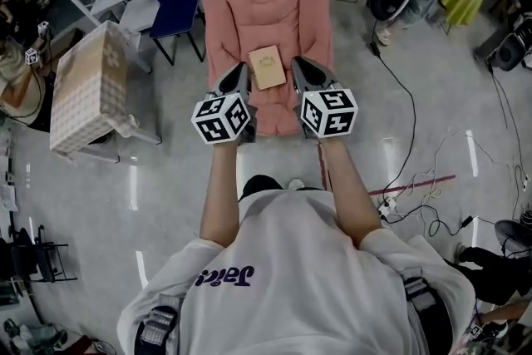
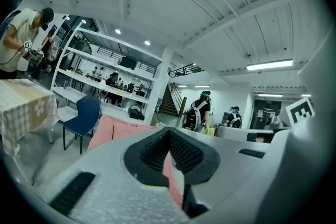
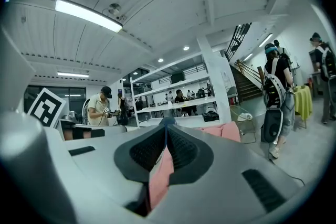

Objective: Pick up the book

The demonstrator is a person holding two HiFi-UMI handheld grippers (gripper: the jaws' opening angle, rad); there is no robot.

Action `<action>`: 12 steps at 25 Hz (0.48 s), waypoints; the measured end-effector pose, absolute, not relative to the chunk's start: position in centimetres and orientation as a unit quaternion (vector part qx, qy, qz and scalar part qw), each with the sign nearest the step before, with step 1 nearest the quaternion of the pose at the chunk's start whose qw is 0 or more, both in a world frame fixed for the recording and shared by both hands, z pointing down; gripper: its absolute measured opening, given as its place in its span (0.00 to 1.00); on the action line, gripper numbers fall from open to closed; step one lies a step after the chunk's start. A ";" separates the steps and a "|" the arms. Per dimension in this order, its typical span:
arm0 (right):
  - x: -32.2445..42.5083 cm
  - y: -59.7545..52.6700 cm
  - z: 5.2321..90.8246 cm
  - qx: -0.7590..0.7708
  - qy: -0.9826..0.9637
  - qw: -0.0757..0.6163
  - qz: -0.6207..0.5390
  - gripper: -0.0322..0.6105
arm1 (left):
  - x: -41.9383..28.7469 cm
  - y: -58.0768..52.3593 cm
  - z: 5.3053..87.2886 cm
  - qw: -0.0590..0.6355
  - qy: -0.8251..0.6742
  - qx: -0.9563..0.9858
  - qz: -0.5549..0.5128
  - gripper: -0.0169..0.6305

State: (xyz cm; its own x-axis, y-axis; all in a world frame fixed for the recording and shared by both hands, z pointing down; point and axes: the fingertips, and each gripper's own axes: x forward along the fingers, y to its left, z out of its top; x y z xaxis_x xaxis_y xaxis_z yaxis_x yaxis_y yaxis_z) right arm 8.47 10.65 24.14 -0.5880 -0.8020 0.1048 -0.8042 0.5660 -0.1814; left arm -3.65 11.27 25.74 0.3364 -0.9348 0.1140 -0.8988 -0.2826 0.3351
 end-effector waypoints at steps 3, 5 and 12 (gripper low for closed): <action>8.4 8.6 25.2 0.448 -0.888 0.017 0.102 0.07 | -3.3 9.3 27.4 0.178 -0.579 0.795 -0.032 0.05; 8.5 7.1 26.2 0.449 -0.887 0.020 0.107 0.07 | -3.3 8.0 28.7 0.180 -0.583 0.792 -0.021 0.05; 7.5 0.5 30.5 0.452 -0.882 0.047 0.124 0.07 | -4.5 0.9 34.0 0.192 -0.584 0.788 0.016 0.05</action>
